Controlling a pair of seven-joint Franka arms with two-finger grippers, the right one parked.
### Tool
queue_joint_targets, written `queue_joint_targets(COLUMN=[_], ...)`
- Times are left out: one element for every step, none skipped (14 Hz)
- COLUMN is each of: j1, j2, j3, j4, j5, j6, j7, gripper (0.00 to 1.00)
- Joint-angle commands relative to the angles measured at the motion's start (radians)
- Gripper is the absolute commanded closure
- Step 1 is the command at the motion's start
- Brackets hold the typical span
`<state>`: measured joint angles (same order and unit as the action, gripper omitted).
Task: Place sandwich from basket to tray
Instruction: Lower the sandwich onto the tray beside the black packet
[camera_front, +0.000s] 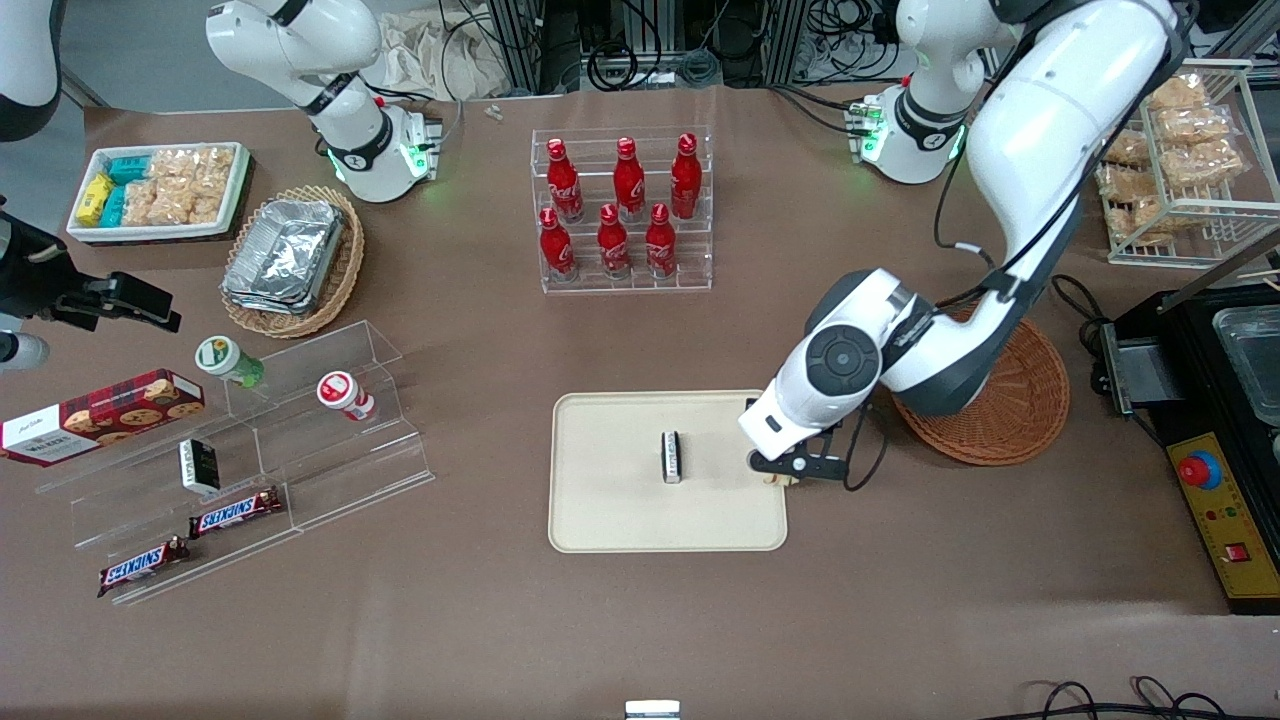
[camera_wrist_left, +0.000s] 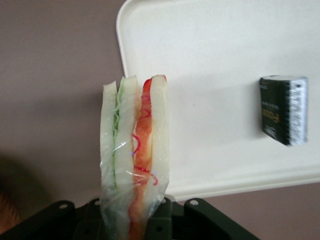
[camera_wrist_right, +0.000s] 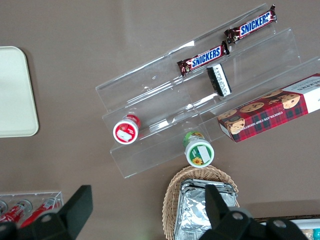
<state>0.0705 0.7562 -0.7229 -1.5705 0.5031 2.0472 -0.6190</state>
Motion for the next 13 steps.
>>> queue_joint_targets(j1=[-0.079, -0.115, -0.135, -0.152, -0.173, -0.178, -0.178, -0.176, -0.175, -0.173, -0.17, -0.169, -0.157], j2=[0.124, 0.144, 0.155, 0.173, 0.19, 0.207, 0.213, 0.212, 0.209, 0.204, 0.195, 0.187, 0.173], j3=[0.034, 0.039, 0.075, 0.098, 0.106, 0.106, 0.108, 0.108, 0.108, 0.106, 0.106, 0.105, 0.1], j4=[0.117, 0.168, 0.182, 0.205, 0.24, 0.254, 0.256, 0.256, 0.253, 0.254, 0.254, 0.256, 0.257], j5=[0.094, 0.095, 0.092, 0.089, 0.091, 0.092, 0.092, 0.091, 0.088, 0.083, 0.08, 0.08, 0.08], j6=[0.037, 0.03, 0.034, 0.042, 0.042, 0.042, 0.042, 0.042, 0.039, 0.033, 0.021, -0.014, -0.066], j7=[-0.03, -0.03, -0.025, -0.024, -0.019, -0.019, -0.024, -0.019, -0.03, -0.03, -0.025, -0.024, -0.03], gripper=[1.0, 1.0, 1.0, 1.0, 1.0, 1.0, 0.97, 0.49, 0.02, 0.0, 0.0, 0.0, 0.0])
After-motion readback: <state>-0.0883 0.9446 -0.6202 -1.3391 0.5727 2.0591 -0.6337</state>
